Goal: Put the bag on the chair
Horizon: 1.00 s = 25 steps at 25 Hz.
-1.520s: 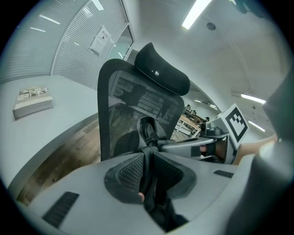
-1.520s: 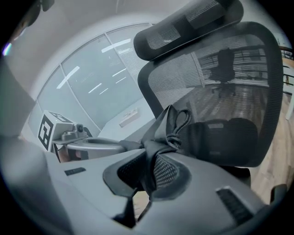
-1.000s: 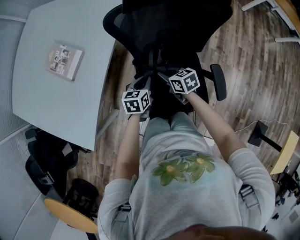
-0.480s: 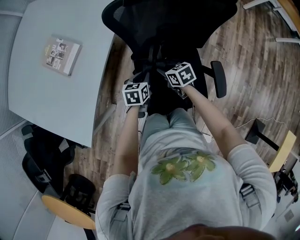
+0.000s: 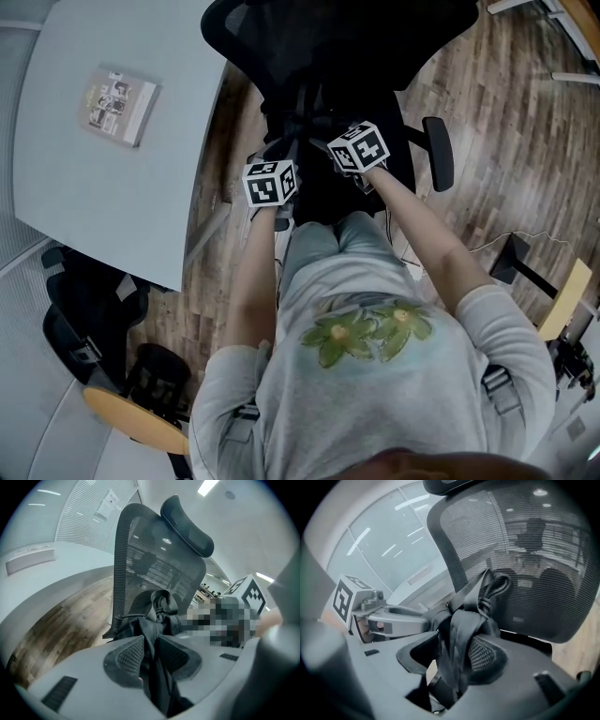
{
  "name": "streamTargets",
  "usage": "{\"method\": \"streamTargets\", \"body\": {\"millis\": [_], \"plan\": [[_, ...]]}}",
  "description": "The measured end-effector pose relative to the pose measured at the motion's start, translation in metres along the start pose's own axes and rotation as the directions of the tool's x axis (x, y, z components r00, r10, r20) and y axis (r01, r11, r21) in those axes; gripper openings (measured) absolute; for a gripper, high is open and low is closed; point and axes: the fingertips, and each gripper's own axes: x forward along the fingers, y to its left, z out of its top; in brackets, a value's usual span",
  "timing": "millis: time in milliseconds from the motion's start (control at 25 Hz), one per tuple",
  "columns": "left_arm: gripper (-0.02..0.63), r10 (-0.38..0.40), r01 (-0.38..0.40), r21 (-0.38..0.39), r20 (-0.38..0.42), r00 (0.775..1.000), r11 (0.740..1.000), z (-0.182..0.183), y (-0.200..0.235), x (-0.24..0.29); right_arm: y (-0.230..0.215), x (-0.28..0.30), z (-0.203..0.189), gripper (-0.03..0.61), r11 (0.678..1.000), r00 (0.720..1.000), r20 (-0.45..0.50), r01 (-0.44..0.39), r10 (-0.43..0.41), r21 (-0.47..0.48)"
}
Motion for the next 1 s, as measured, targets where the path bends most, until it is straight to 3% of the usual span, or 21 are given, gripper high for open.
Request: {"method": "streamTargets", "body": {"millis": [200, 640, 1000], "plan": [[0.216, -0.012, 0.013, 0.037, -0.009, 1.0, 0.999, 0.001, -0.004, 0.0, 0.002, -0.003, 0.001, 0.245, 0.999, 0.999, 0.031, 0.014, -0.013, -0.032], [0.23, -0.003, -0.004, 0.073, 0.102, 0.995, 0.997, 0.031, -0.011, -0.027, -0.002, -0.042, 0.003, 0.255, 0.995, 0.986, 0.131, 0.093, -0.098, 0.048], [0.192, -0.011, -0.012, 0.132, 0.171, 0.985, 0.991, 0.043, -0.033, -0.062, 0.022, -0.083, 0.014, 0.062, 0.994, 0.953, 0.284, 0.109, -0.107, 0.007]]}}
